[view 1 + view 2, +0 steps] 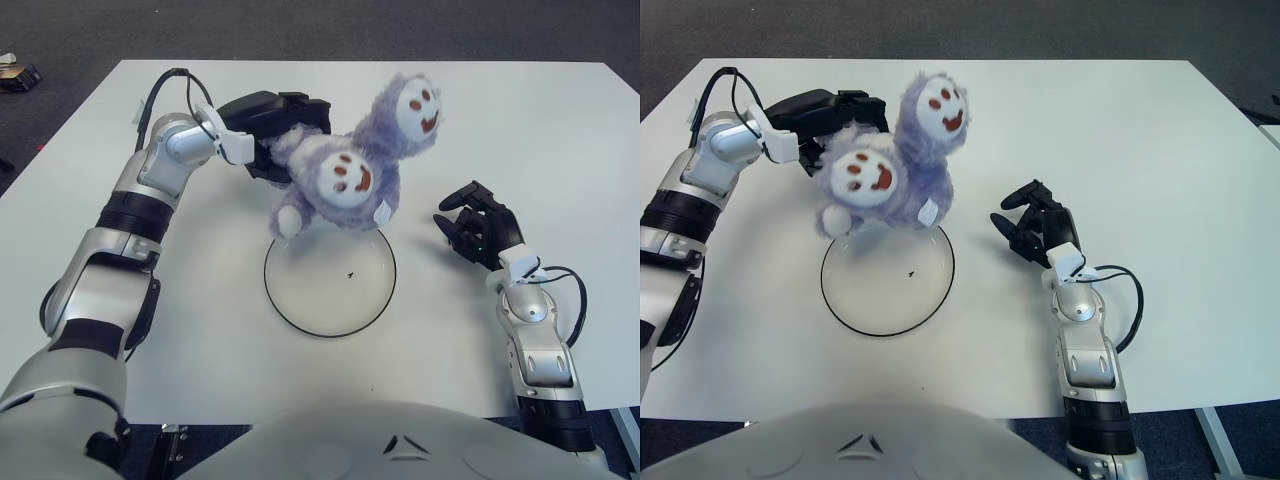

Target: Put the doll into the plate.

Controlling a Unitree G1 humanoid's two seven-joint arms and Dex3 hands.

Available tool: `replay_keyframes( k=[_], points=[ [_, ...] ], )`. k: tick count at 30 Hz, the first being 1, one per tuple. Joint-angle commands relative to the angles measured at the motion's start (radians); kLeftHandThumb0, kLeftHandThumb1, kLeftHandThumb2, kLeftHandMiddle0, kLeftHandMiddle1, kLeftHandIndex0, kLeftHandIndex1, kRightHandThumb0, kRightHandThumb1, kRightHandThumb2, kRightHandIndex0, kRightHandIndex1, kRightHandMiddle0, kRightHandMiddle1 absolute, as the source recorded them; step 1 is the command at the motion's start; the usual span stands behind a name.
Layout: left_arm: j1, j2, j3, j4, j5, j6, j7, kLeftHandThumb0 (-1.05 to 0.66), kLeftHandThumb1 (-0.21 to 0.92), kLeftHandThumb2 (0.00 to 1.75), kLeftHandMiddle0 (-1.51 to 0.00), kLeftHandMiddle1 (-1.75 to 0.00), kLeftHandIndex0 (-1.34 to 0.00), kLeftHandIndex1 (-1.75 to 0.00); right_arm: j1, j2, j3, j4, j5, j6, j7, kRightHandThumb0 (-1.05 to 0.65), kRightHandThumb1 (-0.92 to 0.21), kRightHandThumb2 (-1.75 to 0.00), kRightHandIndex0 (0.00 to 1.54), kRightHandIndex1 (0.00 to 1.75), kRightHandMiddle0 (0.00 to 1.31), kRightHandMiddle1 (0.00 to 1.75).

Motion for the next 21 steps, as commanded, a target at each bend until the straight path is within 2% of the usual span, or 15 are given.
replay_keyframes(
  k=[1,7,14,21],
  points=[
    [0.026,0.034,0.019,-0.071,-0.046,0.032,-0.043,0.41,0.47,1.11,-0.48,-1.75,-0.54,-1.75,0.027,-0.007,0.007,0.042,0.001,0.058,0.021,-0.37,-0.92,-0.28,0.77,1.75,0.46,1.49],
    [0.093,0.055,0.028,-0.165,-0.083,0.074,-0.076,0.41,0.51,1.07,-0.46,-1.75,-0.54,-1.75,0.023,-0.012,0.006,0.049,0.008,0.059,0.023,-0.37,-0.92,-0.28,0.77,1.75,0.46,1.49],
    [0.132,0.064,0.038,-0.230,-0.099,0.103,-0.095,0.40,0.53,1.04,-0.44,-1.75,-0.53,-1.75,0.020,-0.014,0.005,0.054,0.012,0.058,0.025,-0.37,-0.92,-0.28,0.78,1.75,0.46,1.49],
    [0.183,0.081,0.036,-0.325,-0.146,0.199,-0.159,0.40,0.54,1.03,-0.43,-1.75,-0.53,-1.75,0.021,-0.017,0.003,0.056,0.015,0.060,0.026,-0.37,-0.92,-0.28,0.78,1.75,0.45,1.49]
  ],
)
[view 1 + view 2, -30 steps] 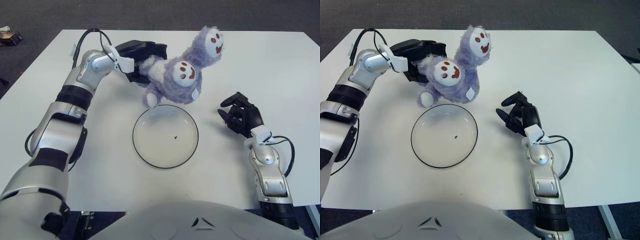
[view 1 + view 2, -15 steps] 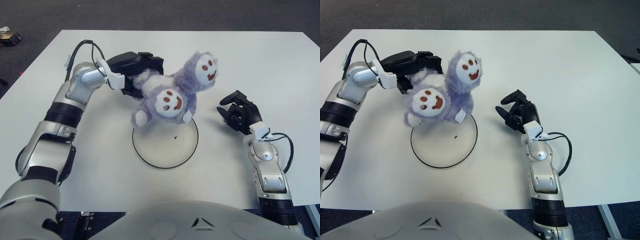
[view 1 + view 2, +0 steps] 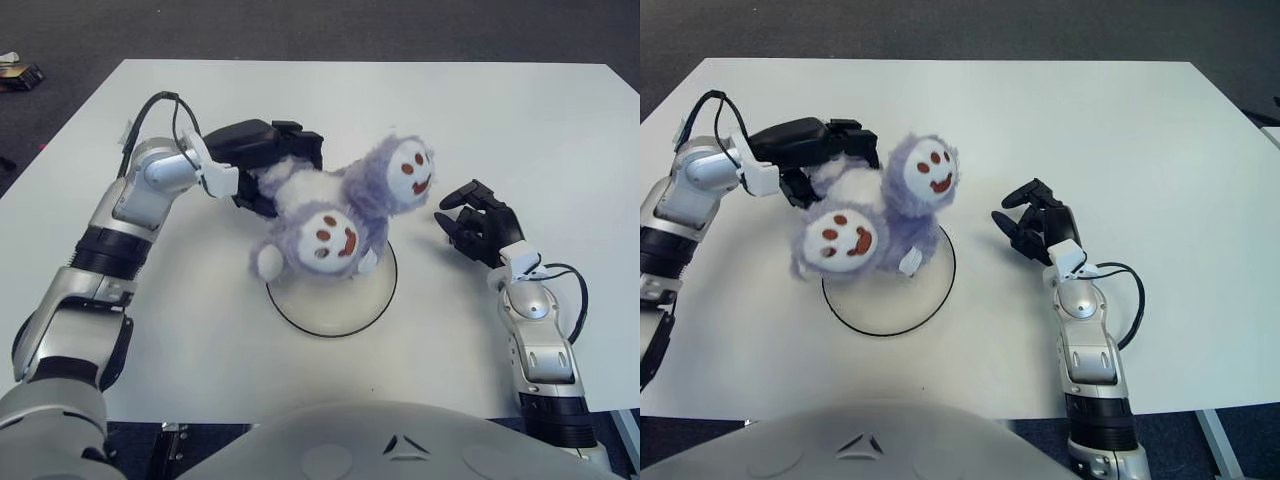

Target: Put the doll into the plate.

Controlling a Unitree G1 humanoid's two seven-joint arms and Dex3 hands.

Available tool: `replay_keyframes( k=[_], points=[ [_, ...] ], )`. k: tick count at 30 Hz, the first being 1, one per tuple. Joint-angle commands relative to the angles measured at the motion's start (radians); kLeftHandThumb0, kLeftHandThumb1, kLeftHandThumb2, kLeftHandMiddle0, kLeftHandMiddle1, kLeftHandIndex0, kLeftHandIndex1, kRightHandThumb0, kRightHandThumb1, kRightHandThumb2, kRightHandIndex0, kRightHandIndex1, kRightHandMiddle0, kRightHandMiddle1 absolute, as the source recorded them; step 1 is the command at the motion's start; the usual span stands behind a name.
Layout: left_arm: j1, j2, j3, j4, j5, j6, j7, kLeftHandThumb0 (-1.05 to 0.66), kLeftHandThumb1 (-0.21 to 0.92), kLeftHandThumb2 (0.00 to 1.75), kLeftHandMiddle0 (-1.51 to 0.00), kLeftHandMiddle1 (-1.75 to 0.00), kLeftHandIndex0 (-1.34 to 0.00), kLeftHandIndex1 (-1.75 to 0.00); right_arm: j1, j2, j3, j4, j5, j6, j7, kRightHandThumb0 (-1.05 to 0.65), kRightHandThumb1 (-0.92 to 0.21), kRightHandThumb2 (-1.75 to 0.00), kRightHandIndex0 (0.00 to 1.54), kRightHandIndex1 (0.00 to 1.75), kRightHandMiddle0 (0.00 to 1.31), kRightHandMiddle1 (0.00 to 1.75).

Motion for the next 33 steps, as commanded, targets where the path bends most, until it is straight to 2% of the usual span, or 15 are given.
replay_keyframes(
  k=[1,9,18,31,33],
  points=[
    [0.015,0.018,0.015,-0.037,-0.029,0.043,-0.030,0.40,0.54,1.02,-0.43,-1.75,-0.53,-1.75,0.029,-0.005,0.006,0.045,-0.002,0.050,0.016,-0.37,-0.92,-0.28,0.78,1.75,0.45,1.49],
    [0.039,0.021,0.013,-0.081,-0.045,0.089,-0.071,0.40,0.55,1.01,-0.43,-1.75,-0.53,-1.75,0.028,-0.008,0.007,0.049,0.000,0.049,0.016,-0.37,-0.92,-0.29,0.78,1.75,0.45,1.49],
    [0.042,0.029,0.010,-0.087,-0.055,0.066,-0.121,0.39,0.56,1.00,-0.42,-1.75,-0.53,-1.75,0.026,-0.006,0.012,0.046,0.000,0.055,0.015,-0.37,-0.92,-0.29,0.79,1.75,0.45,1.49],
    [0.036,0.028,-0.003,-0.126,-0.046,0.093,-0.164,0.39,0.57,0.98,-0.41,-1.75,-0.50,-1.75,0.024,-0.001,0.015,0.050,0.000,0.059,0.011,-0.37,-0.92,-0.29,0.79,1.75,0.45,1.49],
    [0.026,0.030,-0.014,-0.124,-0.041,0.085,-0.180,0.20,0.58,0.94,-0.41,-1.75,-0.45,-1.62,0.024,-0.001,0.015,0.050,0.000,0.059,0.010,-0.37,-0.92,-0.29,0.79,1.75,0.45,1.49]
  ],
)
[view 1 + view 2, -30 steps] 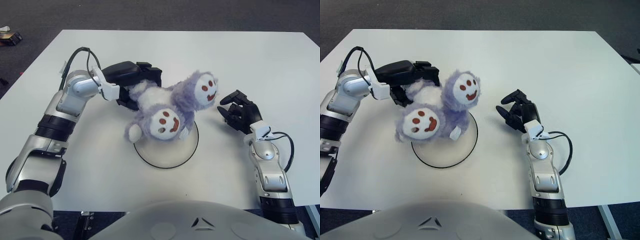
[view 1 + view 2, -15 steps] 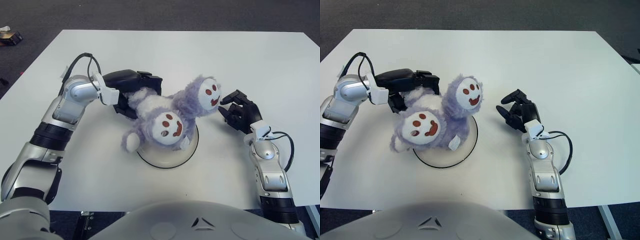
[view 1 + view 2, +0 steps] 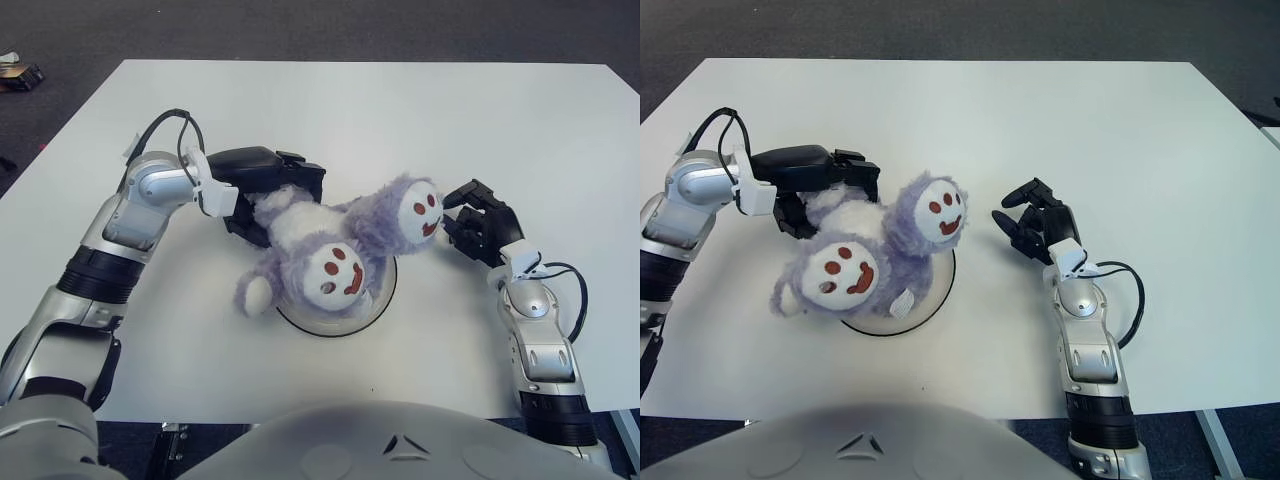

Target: Put the doll into the plate.

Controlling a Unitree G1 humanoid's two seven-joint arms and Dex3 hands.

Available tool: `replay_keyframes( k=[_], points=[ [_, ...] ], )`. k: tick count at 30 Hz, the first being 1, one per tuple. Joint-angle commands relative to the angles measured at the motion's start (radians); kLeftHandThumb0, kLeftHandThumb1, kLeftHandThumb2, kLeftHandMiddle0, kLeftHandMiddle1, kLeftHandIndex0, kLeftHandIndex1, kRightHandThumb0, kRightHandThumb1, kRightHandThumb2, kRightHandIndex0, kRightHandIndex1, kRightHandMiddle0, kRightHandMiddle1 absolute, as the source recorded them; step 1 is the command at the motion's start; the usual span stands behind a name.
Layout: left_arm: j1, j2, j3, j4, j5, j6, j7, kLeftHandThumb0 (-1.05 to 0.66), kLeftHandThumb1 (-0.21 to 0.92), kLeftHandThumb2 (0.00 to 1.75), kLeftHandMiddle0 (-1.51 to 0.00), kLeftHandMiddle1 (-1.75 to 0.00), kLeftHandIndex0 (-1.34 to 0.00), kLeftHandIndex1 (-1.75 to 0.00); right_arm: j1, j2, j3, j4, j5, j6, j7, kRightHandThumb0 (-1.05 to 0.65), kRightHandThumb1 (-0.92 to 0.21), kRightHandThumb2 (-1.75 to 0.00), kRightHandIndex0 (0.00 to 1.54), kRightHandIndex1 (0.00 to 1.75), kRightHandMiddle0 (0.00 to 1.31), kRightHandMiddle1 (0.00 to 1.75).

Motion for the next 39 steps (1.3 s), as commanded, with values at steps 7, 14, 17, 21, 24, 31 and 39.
replay_keyframes(
  k=[7,14,17,21,24,31,39],
  points=[
    [-0.070,0.039,-0.051,0.014,0.043,-0.095,-0.088,-0.25,0.87,0.41,-0.35,-1.07,-0.40,-1.50,0.035,0.001,0.011,0.044,-0.005,0.052,0.010,-0.37,-0.92,-0.29,0.78,1.75,0.45,1.49],
    [-0.074,0.027,-0.044,0.015,0.037,-0.096,-0.078,-0.53,0.92,0.09,-0.34,-0.81,-0.25,-1.04,0.036,0.002,0.011,0.045,-0.006,0.051,0.008,-0.37,-0.92,-0.29,0.78,1.75,0.45,1.49],
    [-0.069,0.021,-0.040,0.009,0.035,-0.082,-0.069,-0.56,0.92,0.05,-0.34,-0.82,-0.25,-1.03,0.036,0.001,0.010,0.045,-0.006,0.051,0.009,-0.37,-0.92,-0.29,0.78,1.75,0.45,1.49],
    [-0.062,0.014,-0.036,0.002,0.035,-0.070,-0.060,-0.58,0.92,0.03,-0.33,-0.84,-0.26,-1.00,0.035,0.001,0.010,0.047,-0.006,0.050,0.009,-0.37,-0.92,-0.29,0.78,1.75,0.45,1.49],
    [-0.059,0.012,-0.036,-0.001,0.036,-0.071,-0.054,-0.60,0.91,0.01,-0.35,-0.76,-0.28,-0.90,0.036,0.002,0.011,0.048,-0.007,0.049,0.008,-0.37,-0.92,-0.29,0.78,1.75,0.45,1.49],
    [-0.058,0.006,-0.037,0.009,0.035,-0.088,-0.045,-0.64,0.91,0.00,-0.46,-0.41,-0.34,-0.66,0.034,0.002,0.012,0.050,-0.008,0.050,0.006,-0.37,-0.92,-0.29,0.79,1.75,0.45,1.49],
    [-0.053,-0.002,-0.037,0.016,0.033,-0.091,-0.031,-0.67,0.91,0.00,-0.56,-0.08,-0.39,-0.43,0.035,0.002,0.013,0.050,-0.008,0.051,0.007,-0.37,-0.92,-0.29,0.79,1.75,0.45,1.49]
  ],
)
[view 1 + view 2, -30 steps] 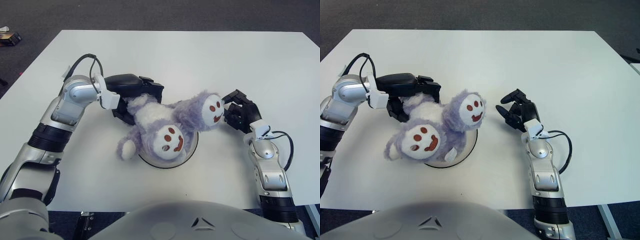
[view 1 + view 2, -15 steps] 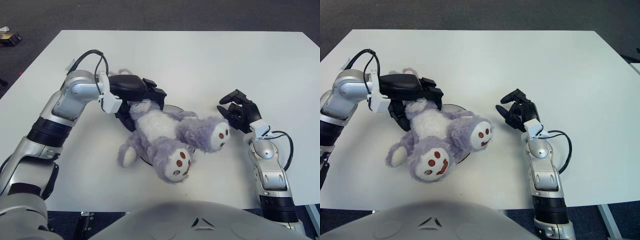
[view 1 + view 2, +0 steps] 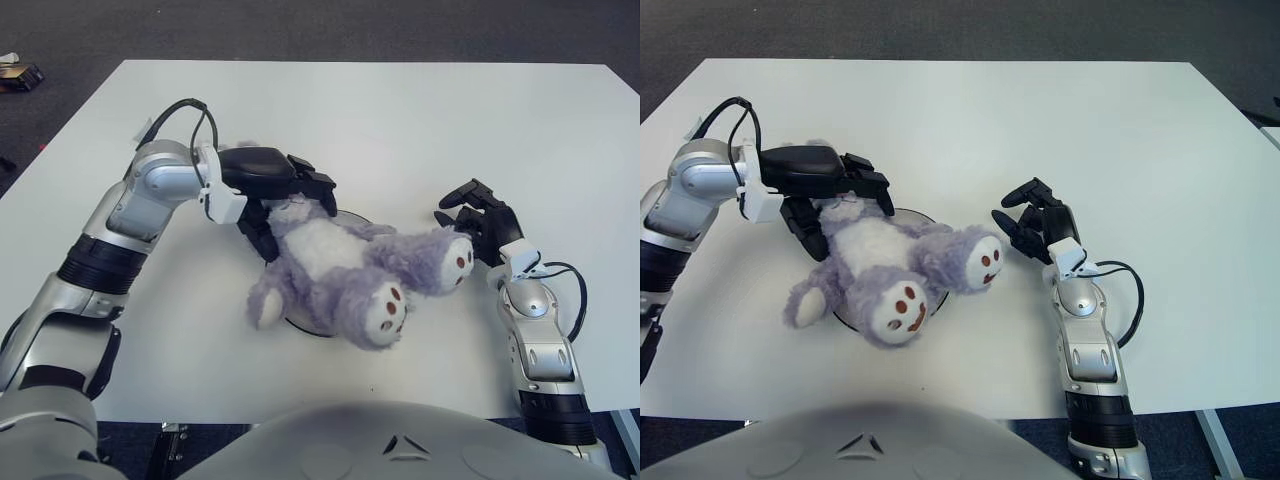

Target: Put the doll into the plate.

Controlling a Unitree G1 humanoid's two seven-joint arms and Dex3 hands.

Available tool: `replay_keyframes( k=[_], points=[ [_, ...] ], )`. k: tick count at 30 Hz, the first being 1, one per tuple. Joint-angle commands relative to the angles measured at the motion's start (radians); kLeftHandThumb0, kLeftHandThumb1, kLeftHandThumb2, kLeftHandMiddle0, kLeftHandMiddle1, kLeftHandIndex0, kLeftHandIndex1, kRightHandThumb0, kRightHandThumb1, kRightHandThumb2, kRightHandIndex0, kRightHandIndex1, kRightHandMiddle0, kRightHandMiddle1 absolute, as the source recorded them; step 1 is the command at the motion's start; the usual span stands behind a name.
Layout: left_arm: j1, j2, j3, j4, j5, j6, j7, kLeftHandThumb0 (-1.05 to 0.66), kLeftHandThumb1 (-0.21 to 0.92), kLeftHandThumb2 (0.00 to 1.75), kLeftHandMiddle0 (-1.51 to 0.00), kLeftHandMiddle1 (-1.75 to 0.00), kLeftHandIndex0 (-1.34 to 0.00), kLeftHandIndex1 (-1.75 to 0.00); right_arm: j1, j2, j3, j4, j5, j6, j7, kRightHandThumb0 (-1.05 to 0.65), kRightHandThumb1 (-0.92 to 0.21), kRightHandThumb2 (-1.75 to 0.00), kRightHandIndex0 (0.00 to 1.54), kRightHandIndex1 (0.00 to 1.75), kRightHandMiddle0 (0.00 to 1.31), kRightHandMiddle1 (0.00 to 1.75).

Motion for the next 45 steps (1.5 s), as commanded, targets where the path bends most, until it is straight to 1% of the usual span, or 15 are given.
replay_keyframes(
  k=[1,15,18,20,22,25,27,30,32,34,36,38,41,45],
  points=[
    [0.009,-0.006,0.007,0.007,-0.002,-0.003,0.017,-0.67,0.91,0.00,-0.56,-0.07,-0.39,-0.41,0.037,0.001,0.012,0.047,-0.008,0.052,0.009,-0.37,-0.92,-0.29,0.79,1.75,0.45,1.49],
    [0.028,-0.032,0.019,0.010,-0.018,0.029,0.048,-0.69,0.92,0.01,-0.56,-0.01,-0.42,-0.30,0.036,0.002,0.016,0.045,-0.011,0.057,0.007,-0.37,-0.92,-0.29,0.79,1.75,0.45,1.49],
    [0.044,-0.048,0.034,0.007,-0.025,0.052,0.077,-0.69,0.92,0.01,-0.48,0.00,-0.38,-0.24,0.036,0.002,0.016,0.047,-0.010,0.057,0.007,-0.37,-0.92,-0.29,0.79,1.75,0.45,1.49],
    [0.058,-0.066,0.047,0.002,-0.057,0.082,0.090,-0.70,0.92,0.03,-0.42,0.00,-0.37,-0.19,0.035,0.002,0.016,0.048,-0.009,0.057,0.007,-0.37,-0.92,-0.29,0.79,1.75,0.45,1.49],
    [0.064,-0.073,0.052,-0.002,-0.070,0.097,0.095,-0.70,0.92,0.04,-0.40,0.00,-0.37,-0.18,0.035,0.002,0.016,0.049,-0.009,0.057,0.007,-0.37,-0.92,-0.29,0.79,1.75,0.45,1.49],
    [0.100,-0.128,0.083,0.032,-0.160,0.091,0.124,-0.73,0.92,0.10,-0.35,0.00,-0.34,-0.14,0.033,0.002,0.015,0.053,-0.009,0.057,0.006,-0.37,-0.92,-0.29,0.79,1.75,0.45,1.49],
    [0.111,-0.153,0.096,0.056,-0.194,0.076,0.132,-0.75,0.92,0.13,-0.32,0.00,-0.32,-0.12,0.031,0.003,0.016,0.055,-0.009,0.057,0.006,-0.37,-0.92,-0.29,0.79,1.75,0.45,1.49],
    [0.114,-0.168,0.105,0.071,-0.213,0.066,0.131,-0.78,0.92,0.18,-0.28,0.00,-0.28,-0.10,0.030,0.003,0.015,0.057,-0.008,0.056,0.006,-0.37,-0.92,-0.29,0.79,1.75,0.45,1.49],
    [0.120,-0.182,0.117,0.069,-0.253,0.079,0.126,-0.82,0.92,0.22,-0.24,0.00,-0.26,-0.08,0.028,0.003,0.015,0.060,-0.007,0.057,0.006,-0.37,-0.92,-0.29,0.79,1.75,0.45,1.49],
    [0.125,-0.185,0.127,0.054,-0.288,0.108,0.118,-0.84,0.92,0.24,-0.20,0.00,-0.23,-0.06,0.027,0.003,0.015,0.061,-0.007,0.058,0.006,-0.37,-0.92,-0.29,0.78,1.75,0.45,1.49],
    [0.139,-0.174,0.144,0.003,-0.352,0.191,0.106,-0.87,0.92,0.27,-0.15,0.00,-0.21,-0.05,0.027,0.003,0.014,0.060,-0.008,0.061,0.005,-0.37,-0.92,-0.29,0.78,1.75,0.45,1.49],
    [0.146,-0.170,0.152,-0.022,-0.379,0.232,0.099,-0.89,0.92,0.28,-0.11,0.00,-0.19,-0.04,0.027,0.003,0.014,0.059,-0.008,0.063,0.005,-0.37,-0.92,-0.29,0.78,1.75,0.45,1.49],
    [0.165,-0.150,0.179,-0.084,-0.460,0.323,0.074,-0.90,0.92,0.29,-0.05,0.00,-0.16,-0.02,0.022,0.003,0.014,0.064,-0.009,0.065,0.004,-0.37,-0.92,-0.29,0.78,1.75,0.45,1.49],
    [0.174,-0.148,0.196,-0.112,-0.481,0.365,0.061,-0.91,0.92,0.29,-0.02,0.00,-0.14,0.00,0.021,0.003,0.014,0.065,-0.010,0.065,0.004,-0.37,-0.92,-0.28,0.78,1.75,0.45,1.49]
  ],
)
